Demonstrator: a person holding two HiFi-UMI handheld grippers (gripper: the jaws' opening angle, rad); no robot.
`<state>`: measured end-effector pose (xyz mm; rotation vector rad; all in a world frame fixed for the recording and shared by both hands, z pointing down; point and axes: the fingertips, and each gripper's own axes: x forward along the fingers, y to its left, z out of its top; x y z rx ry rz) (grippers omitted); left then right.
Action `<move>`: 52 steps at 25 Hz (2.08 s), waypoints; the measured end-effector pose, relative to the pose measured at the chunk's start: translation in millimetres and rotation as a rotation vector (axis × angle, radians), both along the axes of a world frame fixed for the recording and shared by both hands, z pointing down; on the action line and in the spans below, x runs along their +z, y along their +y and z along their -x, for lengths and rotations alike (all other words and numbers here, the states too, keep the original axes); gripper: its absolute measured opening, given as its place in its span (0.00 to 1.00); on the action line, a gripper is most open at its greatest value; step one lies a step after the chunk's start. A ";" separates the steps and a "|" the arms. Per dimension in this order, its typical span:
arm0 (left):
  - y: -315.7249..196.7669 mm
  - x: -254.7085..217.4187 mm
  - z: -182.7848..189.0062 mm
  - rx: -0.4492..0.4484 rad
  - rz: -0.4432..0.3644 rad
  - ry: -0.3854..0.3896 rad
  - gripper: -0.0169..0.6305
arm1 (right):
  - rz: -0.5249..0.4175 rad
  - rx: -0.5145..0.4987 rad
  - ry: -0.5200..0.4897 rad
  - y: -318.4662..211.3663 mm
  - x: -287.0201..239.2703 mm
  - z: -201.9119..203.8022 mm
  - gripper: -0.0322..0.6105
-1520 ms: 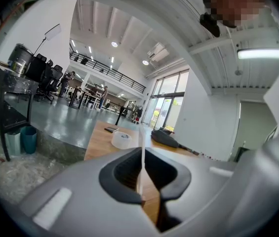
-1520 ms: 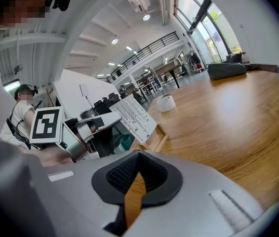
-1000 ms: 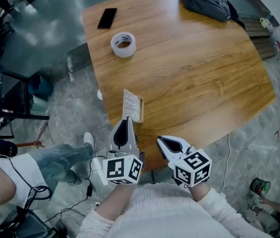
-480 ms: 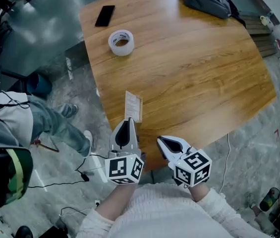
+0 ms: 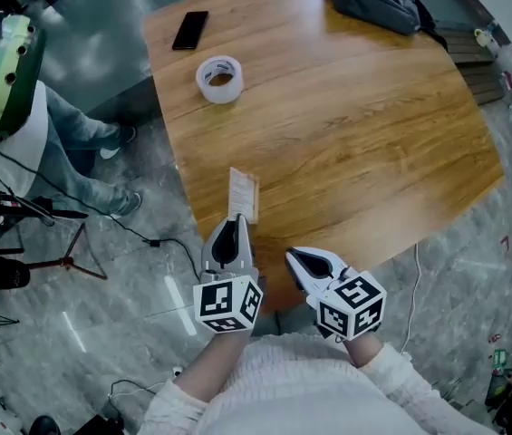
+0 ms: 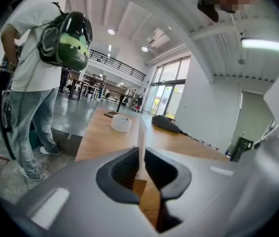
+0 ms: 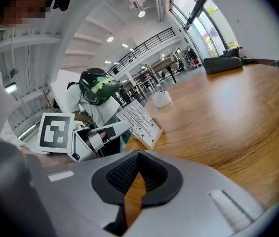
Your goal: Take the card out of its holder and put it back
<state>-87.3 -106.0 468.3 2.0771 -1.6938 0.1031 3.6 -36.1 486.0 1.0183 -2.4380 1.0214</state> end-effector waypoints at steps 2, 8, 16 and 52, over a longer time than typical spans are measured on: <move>-1.0 -0.4 -0.6 0.004 0.000 0.004 0.06 | -0.012 0.002 -0.005 -2.2 -3.6 0.2 0.05; 1.1 -9.2 -3.1 0.034 0.000 0.037 0.16 | -0.219 -0.106 0.001 -29.3 -38.4 2.4 0.05; 64.5 -33.2 80.2 -0.009 -0.022 0.053 0.17 | -0.958 -1.260 0.736 -77.1 -90.0 62.6 0.34; 72.7 -33.3 1.2 0.361 -0.032 0.258 0.04 | -0.512 -0.243 0.648 -120.6 -112.2 -79.5 0.05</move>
